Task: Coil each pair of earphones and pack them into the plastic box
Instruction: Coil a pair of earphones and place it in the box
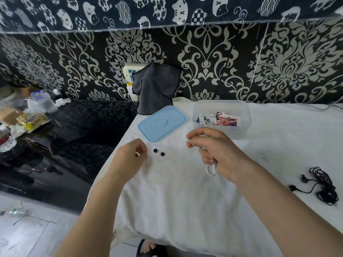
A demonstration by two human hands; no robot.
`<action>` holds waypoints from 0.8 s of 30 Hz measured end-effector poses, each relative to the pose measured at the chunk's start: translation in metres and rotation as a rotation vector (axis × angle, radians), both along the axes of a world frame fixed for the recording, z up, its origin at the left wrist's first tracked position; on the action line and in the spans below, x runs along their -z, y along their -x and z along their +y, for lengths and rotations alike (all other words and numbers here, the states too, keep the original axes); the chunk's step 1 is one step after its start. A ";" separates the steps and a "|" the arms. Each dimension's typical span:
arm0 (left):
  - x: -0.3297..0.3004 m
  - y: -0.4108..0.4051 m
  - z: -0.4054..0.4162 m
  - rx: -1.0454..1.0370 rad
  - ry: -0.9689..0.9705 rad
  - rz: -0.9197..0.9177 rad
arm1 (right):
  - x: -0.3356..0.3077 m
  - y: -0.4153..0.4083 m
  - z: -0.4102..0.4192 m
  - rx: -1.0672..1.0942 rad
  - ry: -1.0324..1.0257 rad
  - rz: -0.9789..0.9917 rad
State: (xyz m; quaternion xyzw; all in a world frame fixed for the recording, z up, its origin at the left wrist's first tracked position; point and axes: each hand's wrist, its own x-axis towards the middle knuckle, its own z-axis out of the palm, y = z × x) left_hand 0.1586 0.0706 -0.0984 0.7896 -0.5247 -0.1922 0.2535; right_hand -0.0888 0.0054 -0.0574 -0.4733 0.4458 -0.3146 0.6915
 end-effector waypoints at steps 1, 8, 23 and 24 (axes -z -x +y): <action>0.000 -0.001 0.000 0.001 -0.014 0.002 | 0.000 0.001 0.000 0.002 0.001 -0.001; 0.004 -0.005 0.004 0.017 -0.140 0.011 | -0.001 0.003 0.000 0.004 -0.003 0.003; -0.024 0.036 -0.002 0.166 0.181 0.133 | -0.005 -0.001 0.005 -0.013 0.021 0.044; -0.032 0.045 -0.001 0.202 0.211 0.156 | -0.006 -0.002 0.005 -0.013 0.034 0.055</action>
